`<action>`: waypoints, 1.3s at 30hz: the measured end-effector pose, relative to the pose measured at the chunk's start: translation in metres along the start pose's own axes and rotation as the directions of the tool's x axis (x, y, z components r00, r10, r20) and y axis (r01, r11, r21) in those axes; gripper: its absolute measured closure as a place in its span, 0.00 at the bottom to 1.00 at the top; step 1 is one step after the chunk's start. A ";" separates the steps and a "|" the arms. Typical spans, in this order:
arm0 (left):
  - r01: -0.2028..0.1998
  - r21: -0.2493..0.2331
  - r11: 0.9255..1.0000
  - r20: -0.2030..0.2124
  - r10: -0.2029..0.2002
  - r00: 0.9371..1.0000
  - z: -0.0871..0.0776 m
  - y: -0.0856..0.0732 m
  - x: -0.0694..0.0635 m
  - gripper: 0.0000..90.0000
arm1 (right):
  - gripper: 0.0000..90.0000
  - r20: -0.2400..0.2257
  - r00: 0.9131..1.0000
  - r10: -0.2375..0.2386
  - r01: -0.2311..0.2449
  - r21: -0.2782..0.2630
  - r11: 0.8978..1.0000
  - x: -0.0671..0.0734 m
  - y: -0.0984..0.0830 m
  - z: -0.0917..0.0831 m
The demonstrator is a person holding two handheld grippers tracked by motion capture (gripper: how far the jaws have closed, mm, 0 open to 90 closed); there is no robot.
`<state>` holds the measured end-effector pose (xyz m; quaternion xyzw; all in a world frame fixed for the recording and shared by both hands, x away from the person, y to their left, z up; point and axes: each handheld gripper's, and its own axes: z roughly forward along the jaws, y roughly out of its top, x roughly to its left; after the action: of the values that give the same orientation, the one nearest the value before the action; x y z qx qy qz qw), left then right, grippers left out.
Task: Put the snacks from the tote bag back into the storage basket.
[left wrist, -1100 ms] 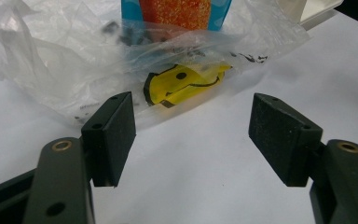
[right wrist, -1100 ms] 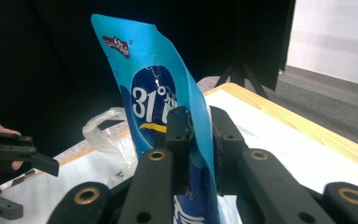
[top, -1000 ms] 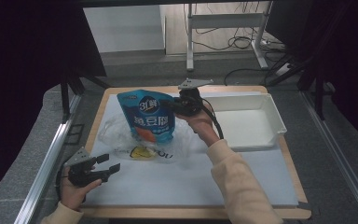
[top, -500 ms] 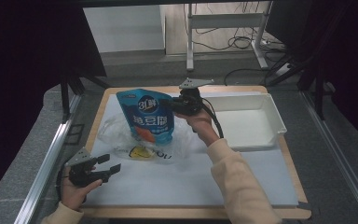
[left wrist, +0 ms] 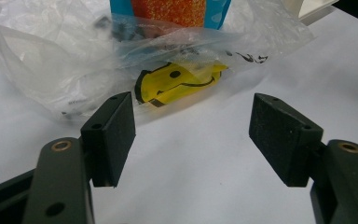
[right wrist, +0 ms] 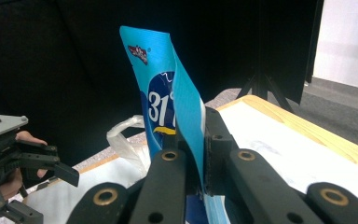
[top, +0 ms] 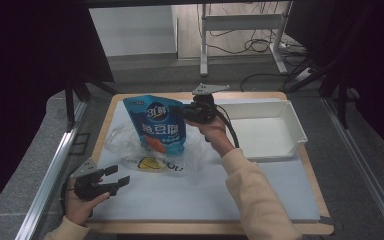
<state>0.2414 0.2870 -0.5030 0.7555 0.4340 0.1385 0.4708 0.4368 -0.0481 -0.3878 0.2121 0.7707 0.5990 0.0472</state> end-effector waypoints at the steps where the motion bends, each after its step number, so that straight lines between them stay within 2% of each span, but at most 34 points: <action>1: 0.000 0.000 1.000 0.000 0.000 1.000 0.000 0.000 0.000 0.35 | 0.97 -0.002 1.000 0.000 0.000 -0.002 1.000 0.000 0.000 0.000; 9: 0.001 -0.003 1.000 0.003 -0.001 1.000 0.000 0.000 0.000 0.35 | 0.97 -0.012 1.000 0.011 -0.011 -0.021 1.000 0.002 0.001 0.002; 16: 0.001 -0.003 1.000 0.005 -0.001 1.000 0.000 0.000 0.000 0.35 | 0.97 0.001 0.999 0.034 -0.034 -0.042 0.999 0.005 0.002 0.004; 27: -0.004 0.005 1.000 0.005 0.004 1.000 0.001 0.000 -0.001 0.35 | 0.98 -0.001 1.000 0.022 -0.022 -0.060 0.998 0.012 0.009 0.006; 39: -0.004 0.009 1.000 0.007 0.004 1.000 0.002 -0.001 0.000 0.35 | 0.98 -0.009 1.000 0.006 -0.006 -0.113 0.994 0.024 0.028 0.001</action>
<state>0.2424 0.2861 -0.5046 0.7590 0.4315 0.1346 0.4687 0.4231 -0.0324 -0.3570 0.2090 0.7353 0.6425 0.0541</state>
